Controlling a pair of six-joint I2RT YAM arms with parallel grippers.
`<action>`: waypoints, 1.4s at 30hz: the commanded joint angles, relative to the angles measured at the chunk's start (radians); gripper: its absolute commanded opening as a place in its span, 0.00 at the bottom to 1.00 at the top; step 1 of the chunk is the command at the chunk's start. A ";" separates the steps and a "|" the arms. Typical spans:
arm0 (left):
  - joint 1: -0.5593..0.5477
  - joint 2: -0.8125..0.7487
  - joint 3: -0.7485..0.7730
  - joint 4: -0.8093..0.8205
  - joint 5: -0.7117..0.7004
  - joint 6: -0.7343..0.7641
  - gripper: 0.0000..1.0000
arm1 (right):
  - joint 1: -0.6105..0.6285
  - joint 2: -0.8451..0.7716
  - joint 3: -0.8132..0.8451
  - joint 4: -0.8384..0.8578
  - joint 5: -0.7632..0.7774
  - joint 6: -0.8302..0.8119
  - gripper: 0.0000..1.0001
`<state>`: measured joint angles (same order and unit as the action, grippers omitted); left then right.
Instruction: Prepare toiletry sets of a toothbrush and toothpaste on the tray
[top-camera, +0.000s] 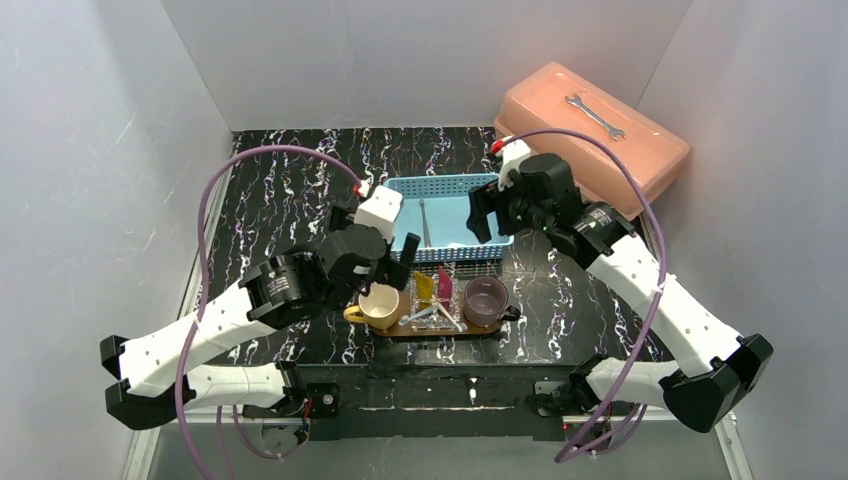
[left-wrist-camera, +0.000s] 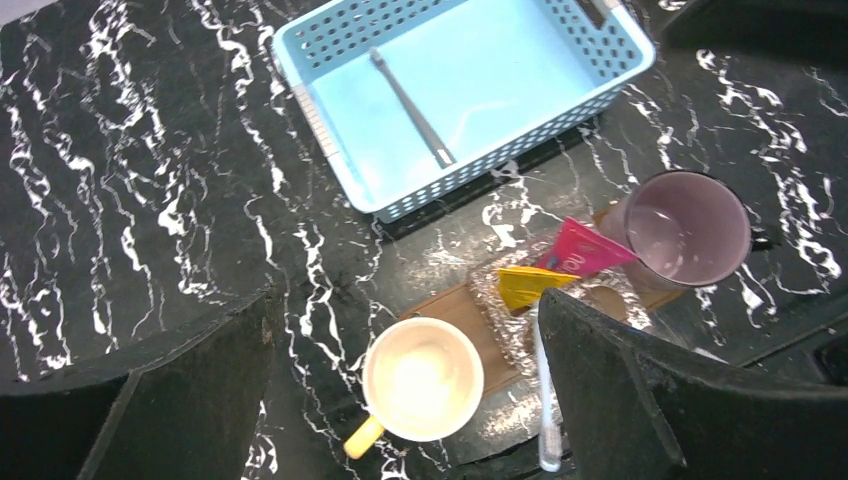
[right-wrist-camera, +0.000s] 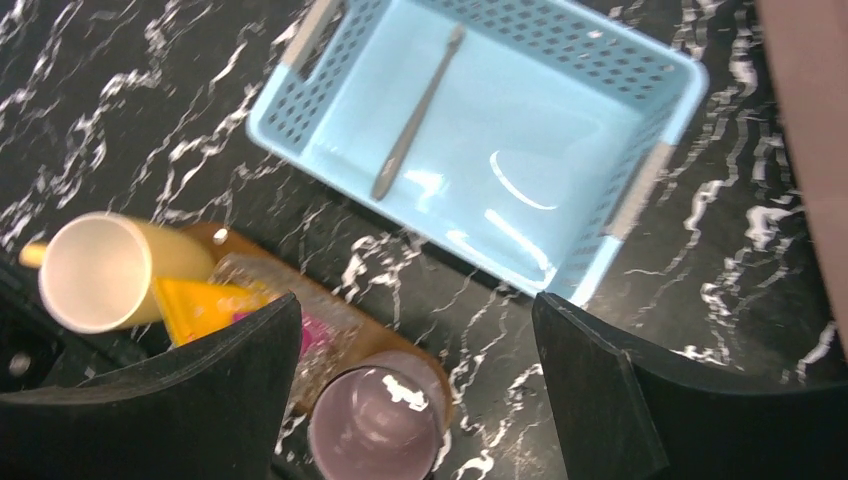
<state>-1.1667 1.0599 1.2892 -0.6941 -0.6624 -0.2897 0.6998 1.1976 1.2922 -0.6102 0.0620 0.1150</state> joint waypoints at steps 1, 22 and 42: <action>0.096 -0.034 0.032 -0.043 0.069 0.037 0.98 | -0.137 0.017 0.071 0.058 -0.046 -0.023 0.92; 0.657 -0.161 -0.103 -0.025 0.393 0.034 0.98 | -0.421 -0.156 -0.125 0.190 -0.158 0.006 0.98; 0.657 -0.382 -0.282 -0.005 0.400 -0.037 0.98 | -0.421 -0.470 -0.366 0.230 -0.087 0.032 0.98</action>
<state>-0.5140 0.7223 1.0458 -0.7067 -0.2649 -0.3073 0.2817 0.7658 0.9413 -0.4221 -0.0612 0.1333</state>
